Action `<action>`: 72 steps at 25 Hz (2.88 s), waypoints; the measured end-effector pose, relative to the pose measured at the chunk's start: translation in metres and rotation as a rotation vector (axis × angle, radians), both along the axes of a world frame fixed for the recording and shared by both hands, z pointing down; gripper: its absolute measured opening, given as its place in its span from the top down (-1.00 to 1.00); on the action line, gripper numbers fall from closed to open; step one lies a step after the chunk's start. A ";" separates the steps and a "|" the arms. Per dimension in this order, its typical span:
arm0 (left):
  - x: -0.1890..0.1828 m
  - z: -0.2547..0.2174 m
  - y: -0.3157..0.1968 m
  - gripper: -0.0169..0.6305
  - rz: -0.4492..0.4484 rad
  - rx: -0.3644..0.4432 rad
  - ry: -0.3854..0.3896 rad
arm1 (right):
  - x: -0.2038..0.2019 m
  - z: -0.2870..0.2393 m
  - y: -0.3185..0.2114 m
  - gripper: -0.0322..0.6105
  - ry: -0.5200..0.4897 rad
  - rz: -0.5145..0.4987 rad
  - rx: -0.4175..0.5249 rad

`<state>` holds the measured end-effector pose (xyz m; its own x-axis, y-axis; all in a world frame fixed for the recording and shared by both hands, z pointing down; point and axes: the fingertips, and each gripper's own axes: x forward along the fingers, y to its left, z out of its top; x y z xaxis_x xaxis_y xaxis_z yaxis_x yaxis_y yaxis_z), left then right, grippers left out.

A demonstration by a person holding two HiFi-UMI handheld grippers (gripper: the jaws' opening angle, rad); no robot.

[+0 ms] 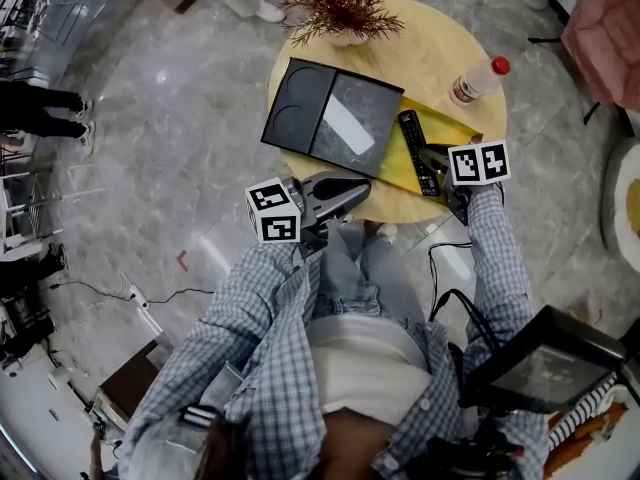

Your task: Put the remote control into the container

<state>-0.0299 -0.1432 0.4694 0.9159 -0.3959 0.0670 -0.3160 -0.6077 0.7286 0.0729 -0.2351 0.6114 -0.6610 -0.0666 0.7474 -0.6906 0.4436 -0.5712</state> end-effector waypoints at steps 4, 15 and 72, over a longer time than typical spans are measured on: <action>-0.003 -0.002 0.003 0.92 -0.014 0.004 0.004 | -0.002 0.011 0.002 0.60 0.001 -0.005 -0.020; -0.009 -0.005 0.006 0.92 -0.043 0.001 0.006 | 0.001 0.020 -0.009 0.60 0.058 0.021 0.017; 0.090 -0.131 -0.014 0.92 0.008 0.562 -0.190 | 0.078 -0.258 0.069 0.88 -0.102 0.517 1.059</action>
